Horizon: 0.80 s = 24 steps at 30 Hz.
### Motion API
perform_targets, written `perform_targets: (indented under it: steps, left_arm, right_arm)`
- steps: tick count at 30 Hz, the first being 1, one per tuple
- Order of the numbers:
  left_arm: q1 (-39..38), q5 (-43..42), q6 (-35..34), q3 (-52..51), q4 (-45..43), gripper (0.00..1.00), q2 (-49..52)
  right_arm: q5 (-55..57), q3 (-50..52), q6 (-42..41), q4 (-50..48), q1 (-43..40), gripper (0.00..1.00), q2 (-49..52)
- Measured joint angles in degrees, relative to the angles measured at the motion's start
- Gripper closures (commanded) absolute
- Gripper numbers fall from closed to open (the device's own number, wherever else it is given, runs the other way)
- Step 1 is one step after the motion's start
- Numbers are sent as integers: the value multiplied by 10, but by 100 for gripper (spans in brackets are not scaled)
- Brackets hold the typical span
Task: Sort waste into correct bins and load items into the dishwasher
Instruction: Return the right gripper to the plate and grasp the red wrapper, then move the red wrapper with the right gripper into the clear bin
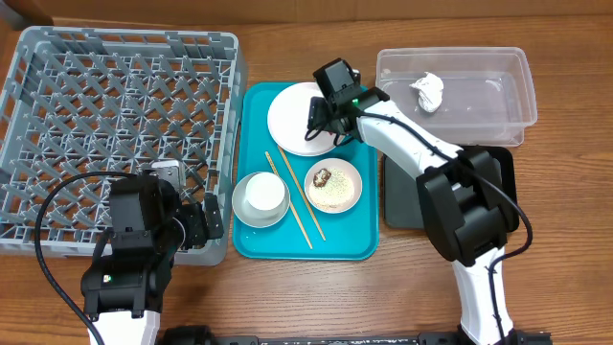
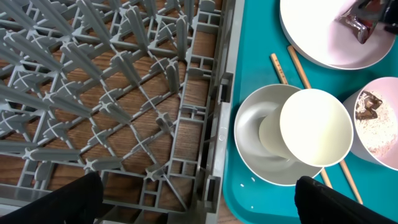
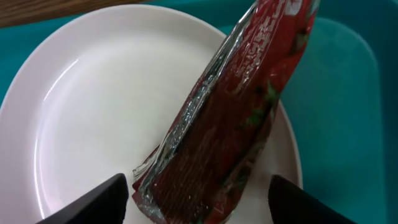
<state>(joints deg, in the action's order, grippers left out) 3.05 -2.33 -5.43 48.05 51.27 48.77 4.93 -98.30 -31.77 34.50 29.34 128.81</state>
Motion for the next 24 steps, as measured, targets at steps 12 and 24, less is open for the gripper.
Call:
perform_targets:
  steps: [12,24]
  left_arm:
    - [0,0,0,0,0,0,0]
    - [0,0,0,0,0,0,0]
  right_arm:
    - [-7,0,-26,0,0,58,7]
    - [-13,0,-26,25,0,96,9]
